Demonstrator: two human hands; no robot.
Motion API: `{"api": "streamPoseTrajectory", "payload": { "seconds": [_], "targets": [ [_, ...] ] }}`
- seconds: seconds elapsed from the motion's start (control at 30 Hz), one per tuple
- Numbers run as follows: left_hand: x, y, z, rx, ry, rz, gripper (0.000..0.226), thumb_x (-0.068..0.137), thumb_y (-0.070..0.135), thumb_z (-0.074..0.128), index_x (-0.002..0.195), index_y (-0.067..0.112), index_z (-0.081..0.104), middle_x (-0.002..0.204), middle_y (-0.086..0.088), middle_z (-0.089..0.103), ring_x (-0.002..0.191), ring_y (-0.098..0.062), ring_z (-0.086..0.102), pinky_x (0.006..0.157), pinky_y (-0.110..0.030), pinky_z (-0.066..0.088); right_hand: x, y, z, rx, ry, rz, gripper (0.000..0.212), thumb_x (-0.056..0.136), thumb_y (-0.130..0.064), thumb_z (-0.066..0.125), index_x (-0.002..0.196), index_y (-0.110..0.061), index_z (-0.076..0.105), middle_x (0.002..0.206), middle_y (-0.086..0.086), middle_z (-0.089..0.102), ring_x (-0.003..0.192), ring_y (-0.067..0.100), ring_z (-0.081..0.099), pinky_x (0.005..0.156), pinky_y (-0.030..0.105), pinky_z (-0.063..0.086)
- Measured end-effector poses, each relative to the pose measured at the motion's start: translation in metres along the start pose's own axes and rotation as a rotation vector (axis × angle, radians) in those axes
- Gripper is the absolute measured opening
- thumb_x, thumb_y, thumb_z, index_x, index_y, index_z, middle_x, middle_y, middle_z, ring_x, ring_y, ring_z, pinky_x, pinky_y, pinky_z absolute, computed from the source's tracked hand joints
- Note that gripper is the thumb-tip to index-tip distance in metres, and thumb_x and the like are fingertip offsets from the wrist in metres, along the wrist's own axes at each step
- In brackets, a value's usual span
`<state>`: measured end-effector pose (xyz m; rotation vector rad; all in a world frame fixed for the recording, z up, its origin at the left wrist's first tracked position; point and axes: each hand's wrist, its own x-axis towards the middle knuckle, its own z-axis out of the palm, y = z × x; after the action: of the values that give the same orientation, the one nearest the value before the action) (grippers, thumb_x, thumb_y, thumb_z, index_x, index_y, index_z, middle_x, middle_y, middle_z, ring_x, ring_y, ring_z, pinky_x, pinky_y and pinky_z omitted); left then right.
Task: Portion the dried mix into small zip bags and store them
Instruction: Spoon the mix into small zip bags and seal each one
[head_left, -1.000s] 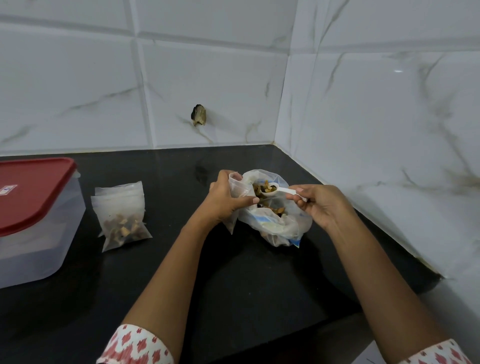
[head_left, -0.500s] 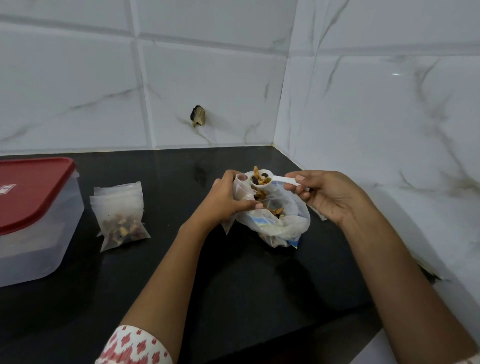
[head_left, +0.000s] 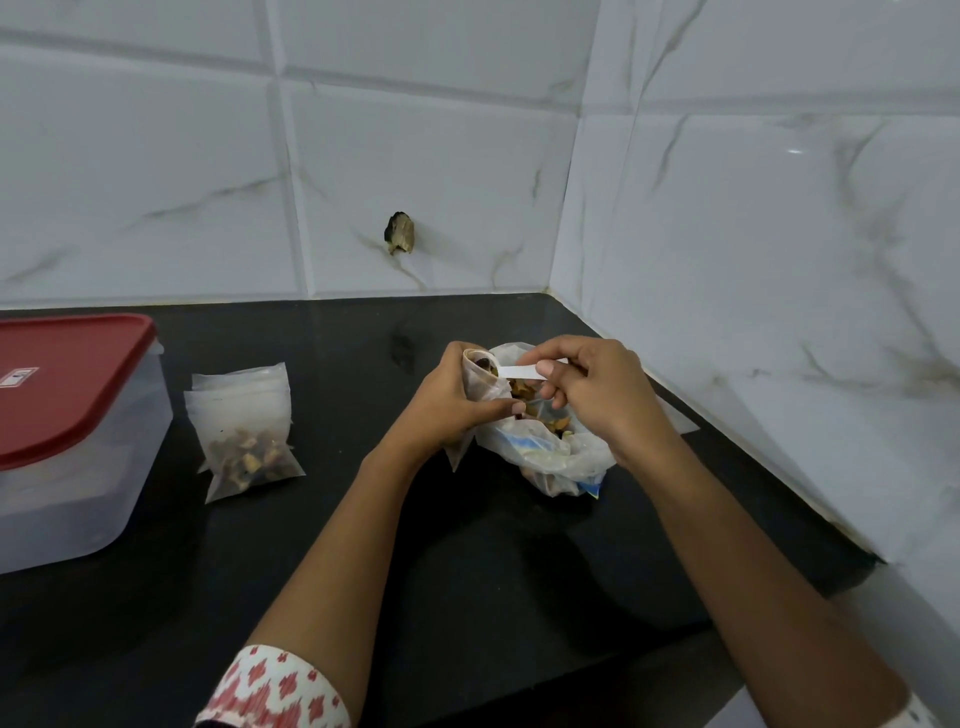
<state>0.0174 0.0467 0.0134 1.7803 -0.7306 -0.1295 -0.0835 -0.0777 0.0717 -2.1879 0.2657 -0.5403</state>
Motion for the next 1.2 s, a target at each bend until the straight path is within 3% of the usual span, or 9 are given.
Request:
{"api": "streamPoseTrajectory", "payload": {
  "seconds": [0.17, 0.37, 0.5, 0.63, 0.73, 0.87, 1.0, 1.13, 1.2],
  "targets": [
    [-0.001, 0.0, 0.001, -0.004, 0.026, 0.02, 0.05, 0.073, 0.023, 0.078, 0.112, 0.019, 0.047, 0.104, 0.007, 0.056, 0.098, -0.01, 0.055, 0.085, -0.027, 0.048, -0.003, -0.002, 0.003, -0.159, 0.034, -0.11, 0.023, 0.093, -0.007, 0.051, 0.097, -0.015, 0.072, 0.066, -0.011, 0.053, 0.058, 0.003, 0.051, 0.056, 0.01, 0.041],
    [0.001, -0.001, 0.0, -0.004, 0.072, 0.046, 0.044, 0.072, 0.025, 0.079, 0.106, 0.023, 0.052, 0.102, 0.007, 0.06, 0.095, -0.01, 0.059, 0.084, -0.028, 0.052, -0.009, -0.011, 0.005, -0.252, 0.072, -0.303, 0.024, 0.089, 0.002, 0.051, 0.097, -0.008, 0.072, 0.099, 0.007, 0.069, 0.076, 0.006, 0.055, 0.065, 0.002, 0.039],
    [0.001, -0.001, -0.001, -0.068, 0.1, 0.044, 0.047, 0.07, 0.026, 0.08, 0.107, 0.021, 0.052, 0.102, 0.005, 0.062, 0.097, -0.013, 0.061, 0.087, -0.034, 0.053, -0.012, -0.012, 0.004, -0.351, 0.084, -0.396, 0.027, 0.084, 0.007, 0.054, 0.101, -0.007, 0.072, 0.101, 0.008, 0.069, 0.089, 0.017, 0.061, 0.071, 0.009, 0.039],
    [0.0, -0.001, -0.002, -0.093, 0.107, 0.04, 0.049, 0.07, 0.026, 0.08, 0.108, 0.022, 0.051, 0.101, 0.006, 0.061, 0.096, -0.011, 0.061, 0.084, -0.032, 0.053, -0.013, -0.007, 0.004, -0.311, 0.171, -0.5, 0.027, 0.081, 0.001, 0.049, 0.093, -0.005, 0.073, 0.091, 0.01, 0.07, 0.08, 0.018, 0.062, 0.072, 0.016, 0.043],
    [0.0, 0.0, -0.002, -0.079, 0.116, 0.048, 0.05, 0.071, 0.028, 0.08, 0.11, 0.021, 0.05, 0.102, 0.008, 0.06, 0.095, -0.008, 0.059, 0.078, -0.024, 0.05, -0.013, -0.004, 0.004, -0.18, 0.181, -0.415, 0.025, 0.085, 0.001, 0.051, 0.092, -0.008, 0.073, 0.084, 0.001, 0.068, 0.068, 0.0, 0.056, 0.066, 0.007, 0.044],
    [0.001, 0.0, -0.002, -0.07, 0.119, 0.043, 0.053, 0.072, 0.03, 0.078, 0.113, 0.025, 0.046, 0.107, 0.011, 0.055, 0.098, -0.004, 0.054, 0.077, -0.019, 0.045, -0.009, -0.001, -0.003, 0.109, 0.202, -0.132, 0.026, 0.089, -0.005, 0.055, 0.084, -0.026, 0.07, 0.064, -0.006, 0.062, 0.056, -0.001, 0.057, 0.065, 0.01, 0.048],
    [0.001, 0.0, -0.001, -0.098, 0.113, 0.033, 0.052, 0.073, 0.027, 0.078, 0.114, 0.025, 0.046, 0.105, 0.014, 0.054, 0.098, -0.004, 0.054, 0.079, -0.021, 0.047, -0.009, -0.001, -0.004, 0.117, 0.141, -0.122, 0.027, 0.089, -0.005, 0.055, 0.084, -0.027, 0.069, 0.064, -0.002, 0.063, 0.054, -0.001, 0.057, 0.062, 0.008, 0.049],
    [0.0, 0.003, -0.003, -0.115, 0.138, 0.052, 0.042, 0.075, 0.025, 0.076, 0.106, 0.026, 0.049, 0.101, 0.017, 0.054, 0.095, -0.001, 0.054, 0.073, -0.014, 0.043, -0.004, 0.008, -0.005, 0.235, 0.265, -0.049, 0.022, 0.091, -0.006, 0.053, 0.094, -0.019, 0.071, 0.067, -0.003, 0.063, 0.058, -0.001, 0.058, 0.067, 0.014, 0.052],
    [0.0, 0.003, -0.003, -0.136, 0.149, 0.053, 0.039, 0.075, 0.025, 0.076, 0.104, 0.026, 0.051, 0.101, 0.016, 0.055, 0.095, 0.0, 0.055, 0.072, -0.014, 0.044, -0.001, 0.019, -0.005, 0.065, 0.33, -0.034, 0.022, 0.092, -0.008, 0.051, 0.1, -0.016, 0.07, 0.077, -0.002, 0.066, 0.067, 0.003, 0.059, 0.073, 0.021, 0.053]
  ]
}}
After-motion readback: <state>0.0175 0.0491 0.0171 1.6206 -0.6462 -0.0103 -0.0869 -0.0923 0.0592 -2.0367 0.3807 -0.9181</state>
